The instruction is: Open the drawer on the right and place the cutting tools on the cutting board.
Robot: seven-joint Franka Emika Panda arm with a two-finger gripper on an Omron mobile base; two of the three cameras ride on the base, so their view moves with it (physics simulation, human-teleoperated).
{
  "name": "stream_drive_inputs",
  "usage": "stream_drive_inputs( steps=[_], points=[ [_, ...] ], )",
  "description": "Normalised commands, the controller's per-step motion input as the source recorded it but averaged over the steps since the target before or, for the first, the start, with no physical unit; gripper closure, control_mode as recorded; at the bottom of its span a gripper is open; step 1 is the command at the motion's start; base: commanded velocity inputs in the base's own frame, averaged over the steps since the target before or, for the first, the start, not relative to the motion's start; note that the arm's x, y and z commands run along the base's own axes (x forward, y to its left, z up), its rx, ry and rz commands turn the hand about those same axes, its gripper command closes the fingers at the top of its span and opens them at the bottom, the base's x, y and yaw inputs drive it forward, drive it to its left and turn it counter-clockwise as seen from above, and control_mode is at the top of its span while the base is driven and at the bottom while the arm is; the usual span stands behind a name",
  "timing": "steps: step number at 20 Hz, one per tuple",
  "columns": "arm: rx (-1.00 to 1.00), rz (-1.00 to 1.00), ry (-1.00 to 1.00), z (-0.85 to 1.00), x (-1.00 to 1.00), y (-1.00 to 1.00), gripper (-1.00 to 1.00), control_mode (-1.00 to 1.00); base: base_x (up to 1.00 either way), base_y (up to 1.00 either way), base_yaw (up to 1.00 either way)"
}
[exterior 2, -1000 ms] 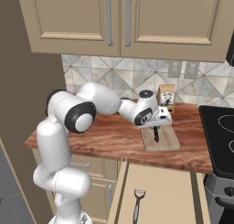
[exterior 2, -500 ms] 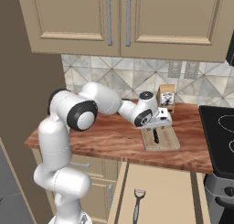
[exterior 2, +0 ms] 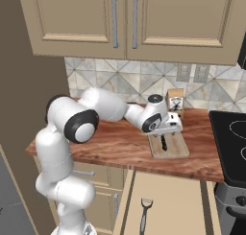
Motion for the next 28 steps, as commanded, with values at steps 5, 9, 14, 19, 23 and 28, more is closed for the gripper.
stream_drive_inputs(
  steps=[5, 9, 14, 19, 23, 28],
  points=[
    [0.0, -0.01, 0.0, 0.21, -0.99, 0.0, -1.0, -1.0, 0.0, 0.0, 0.0],
    [0.01, -0.04, 0.0, 0.24, -1.0, 0.0, -1.0, -1.0, 0.0, 0.0, 0.0],
    [0.05, -0.07, 0.0, 0.47, -0.99, 0.0, -1.0, -1.0, 0.0, 0.0, 0.0],
    [0.05, 0.0, 0.05, 0.2, -0.89, 0.1, -1.0, -1.0, 0.0, 0.0, 0.0],
    [0.13, 0.0, 0.04, 0.0, -0.42, 0.11, -1.0, -1.0, 0.0, 0.0, 0.0],
    [0.06, 0.0, 0.0, 0.0, 0.0, 0.0, -1.0, -1.0, 0.0, 0.0, 0.0]
  ],
)
